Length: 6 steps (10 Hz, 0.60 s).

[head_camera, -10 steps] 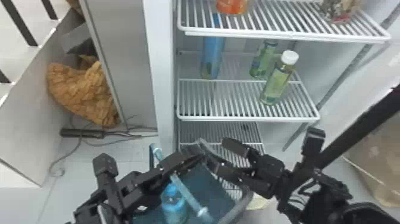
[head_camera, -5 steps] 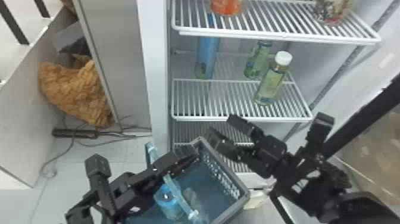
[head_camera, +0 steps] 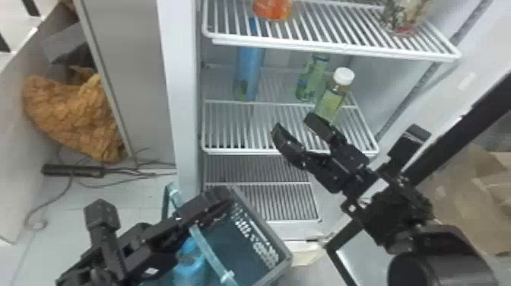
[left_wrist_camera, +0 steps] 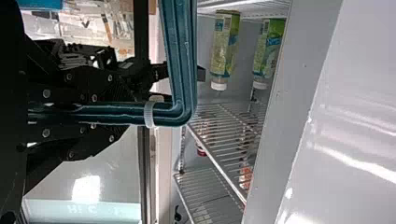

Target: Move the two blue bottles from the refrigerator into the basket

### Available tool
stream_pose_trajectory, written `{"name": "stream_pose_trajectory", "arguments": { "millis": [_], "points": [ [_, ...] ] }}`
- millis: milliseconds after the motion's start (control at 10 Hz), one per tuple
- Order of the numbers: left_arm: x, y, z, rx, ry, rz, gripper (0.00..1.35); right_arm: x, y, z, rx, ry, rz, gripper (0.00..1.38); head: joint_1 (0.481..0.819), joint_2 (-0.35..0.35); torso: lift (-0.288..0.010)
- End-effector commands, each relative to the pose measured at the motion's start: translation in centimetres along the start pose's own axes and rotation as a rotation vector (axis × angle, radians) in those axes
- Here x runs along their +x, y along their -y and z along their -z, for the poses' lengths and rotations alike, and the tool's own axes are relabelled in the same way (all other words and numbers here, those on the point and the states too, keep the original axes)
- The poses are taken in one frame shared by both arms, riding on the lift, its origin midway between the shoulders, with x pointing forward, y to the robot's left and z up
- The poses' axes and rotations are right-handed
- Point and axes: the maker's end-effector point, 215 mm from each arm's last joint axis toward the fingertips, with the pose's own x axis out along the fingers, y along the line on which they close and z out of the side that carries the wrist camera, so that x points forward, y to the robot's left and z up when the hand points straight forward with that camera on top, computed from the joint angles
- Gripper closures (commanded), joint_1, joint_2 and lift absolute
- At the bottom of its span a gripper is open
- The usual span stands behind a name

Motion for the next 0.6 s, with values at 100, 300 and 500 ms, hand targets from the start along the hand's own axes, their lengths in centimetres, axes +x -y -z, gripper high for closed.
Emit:
{"name": "stream_pose_trajectory", "arguments": {
  "millis": [100, 300, 500],
  "points": [
    [0.0, 0.0, 0.0, 0.001, -0.002, 0.0, 1.2, 1.8, 3.1, -0.6, -0.027, 0.05, 0.063, 0.14, 0.695, -0.217, -0.22],
    [0.0, 0.0, 0.0, 0.001, -0.003, -0.001, 1.2, 4.4, 3.9, -0.5, -0.025, 0.076, 0.072, 0.14, 0.695, -0.224, -0.22],
    [0.1, 0.0, 0.1, 0.002, -0.008, -0.004, 1.2, 6.7, 4.7, -0.5, -0.032, 0.084, 0.077, 0.14, 0.695, -0.206, -0.22]
  ]
}}
